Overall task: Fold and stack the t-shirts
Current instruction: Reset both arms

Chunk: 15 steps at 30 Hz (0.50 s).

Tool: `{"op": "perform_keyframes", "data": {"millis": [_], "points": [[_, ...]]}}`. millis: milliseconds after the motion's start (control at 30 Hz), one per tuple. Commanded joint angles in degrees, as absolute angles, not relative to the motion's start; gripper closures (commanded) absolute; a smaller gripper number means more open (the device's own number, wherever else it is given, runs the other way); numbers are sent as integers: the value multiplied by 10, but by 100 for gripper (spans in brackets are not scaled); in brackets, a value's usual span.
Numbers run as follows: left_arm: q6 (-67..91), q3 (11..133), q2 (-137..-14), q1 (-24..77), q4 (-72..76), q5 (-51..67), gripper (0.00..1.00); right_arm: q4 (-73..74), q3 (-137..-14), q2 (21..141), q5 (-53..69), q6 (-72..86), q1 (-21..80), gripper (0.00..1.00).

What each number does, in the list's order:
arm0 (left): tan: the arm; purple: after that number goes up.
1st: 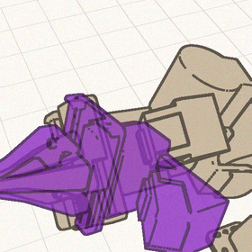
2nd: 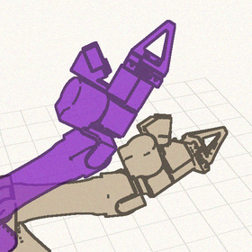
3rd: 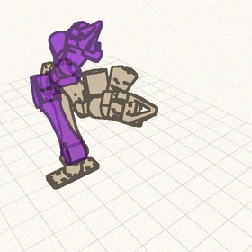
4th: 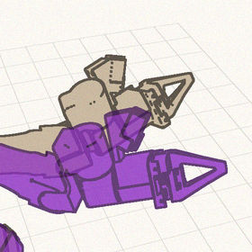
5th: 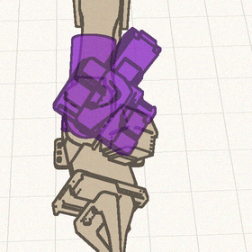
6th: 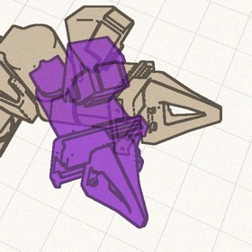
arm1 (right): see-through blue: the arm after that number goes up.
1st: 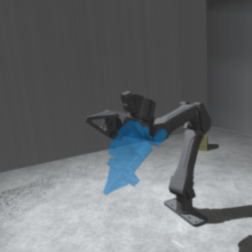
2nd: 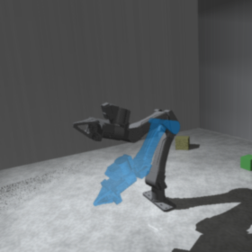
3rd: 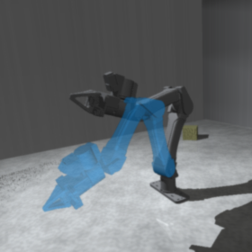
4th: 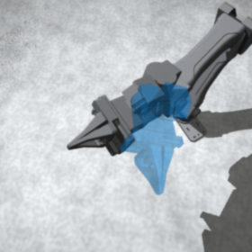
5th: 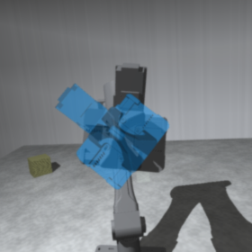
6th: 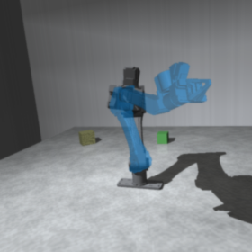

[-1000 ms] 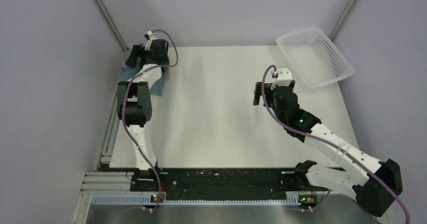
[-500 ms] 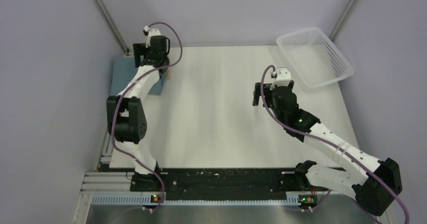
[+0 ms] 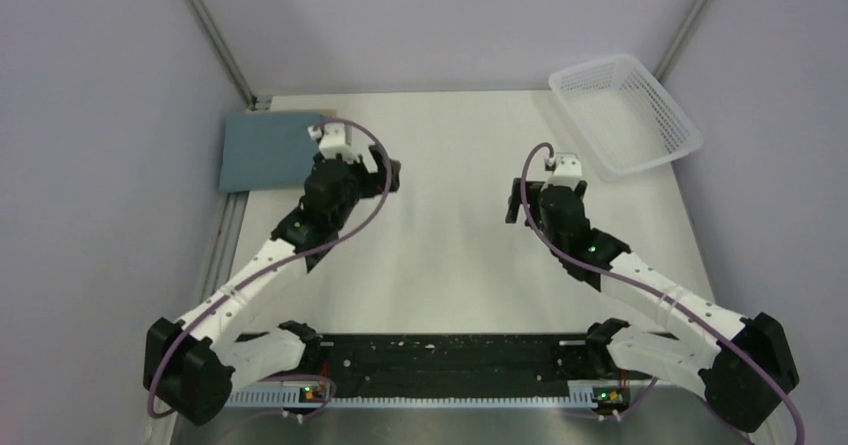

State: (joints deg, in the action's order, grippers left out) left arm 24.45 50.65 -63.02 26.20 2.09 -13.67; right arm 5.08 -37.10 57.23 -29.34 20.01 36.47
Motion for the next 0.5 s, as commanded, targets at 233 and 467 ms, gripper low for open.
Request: {"op": "perform_keyframes", "data": {"millis": [233, 467], "points": [[360, 237, -360, 285, -103, -223, 1, -93, -231, 515, -202, 282, 355, 1], [360, 228, -287, 284, -130, -233, 1, -53, -209, 442, -243, 270, 355, 1]]}}
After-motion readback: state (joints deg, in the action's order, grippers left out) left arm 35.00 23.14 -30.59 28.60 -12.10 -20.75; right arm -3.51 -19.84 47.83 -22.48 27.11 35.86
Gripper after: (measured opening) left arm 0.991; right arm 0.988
